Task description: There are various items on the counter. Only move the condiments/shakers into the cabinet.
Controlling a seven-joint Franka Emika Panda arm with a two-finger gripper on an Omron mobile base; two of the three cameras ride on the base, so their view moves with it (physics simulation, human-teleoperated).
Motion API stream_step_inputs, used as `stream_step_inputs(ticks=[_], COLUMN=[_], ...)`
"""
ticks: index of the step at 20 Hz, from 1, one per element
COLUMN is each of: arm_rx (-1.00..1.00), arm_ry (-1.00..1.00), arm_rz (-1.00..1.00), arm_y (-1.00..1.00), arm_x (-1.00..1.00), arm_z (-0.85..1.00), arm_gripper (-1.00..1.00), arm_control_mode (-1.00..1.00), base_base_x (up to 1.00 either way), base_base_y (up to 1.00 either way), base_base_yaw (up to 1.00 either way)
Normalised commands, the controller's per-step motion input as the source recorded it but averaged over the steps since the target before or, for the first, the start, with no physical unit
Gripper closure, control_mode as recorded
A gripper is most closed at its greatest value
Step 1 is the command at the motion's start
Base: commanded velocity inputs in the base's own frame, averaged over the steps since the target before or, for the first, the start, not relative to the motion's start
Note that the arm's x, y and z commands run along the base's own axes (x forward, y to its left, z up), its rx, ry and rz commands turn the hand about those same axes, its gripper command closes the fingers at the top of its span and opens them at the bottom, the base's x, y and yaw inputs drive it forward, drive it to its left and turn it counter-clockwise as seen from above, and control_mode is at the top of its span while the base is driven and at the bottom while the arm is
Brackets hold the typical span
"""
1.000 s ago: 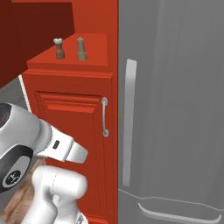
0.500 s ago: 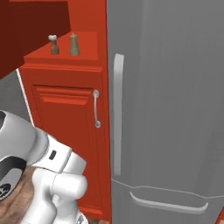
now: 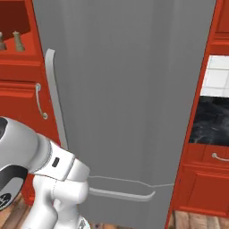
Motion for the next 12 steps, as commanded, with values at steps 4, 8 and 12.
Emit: stream_step_inputs(ticks=[4, 8, 12], arm_rx=[0.0, 0.0, 0.0], arm_ry=[0.0, 0.0, 0.0], arm_rz=[0.0, 0.0, 0.0], arm_y=[0.0, 0.0, 0.0], arm_x=[0.0, 0.0, 0.0], arm_z=[0.0, 0.0, 0.0], arm_gripper=[-1.0, -1.0, -1.0], arm_control_mode=[1.0, 1.0, 1.0], base_base_x=[0.29, 0.33, 0.29], base_base_y=[-1.0, -1.0, -1.0], base_base_yaw=[0.0, 0.02, 0.04])
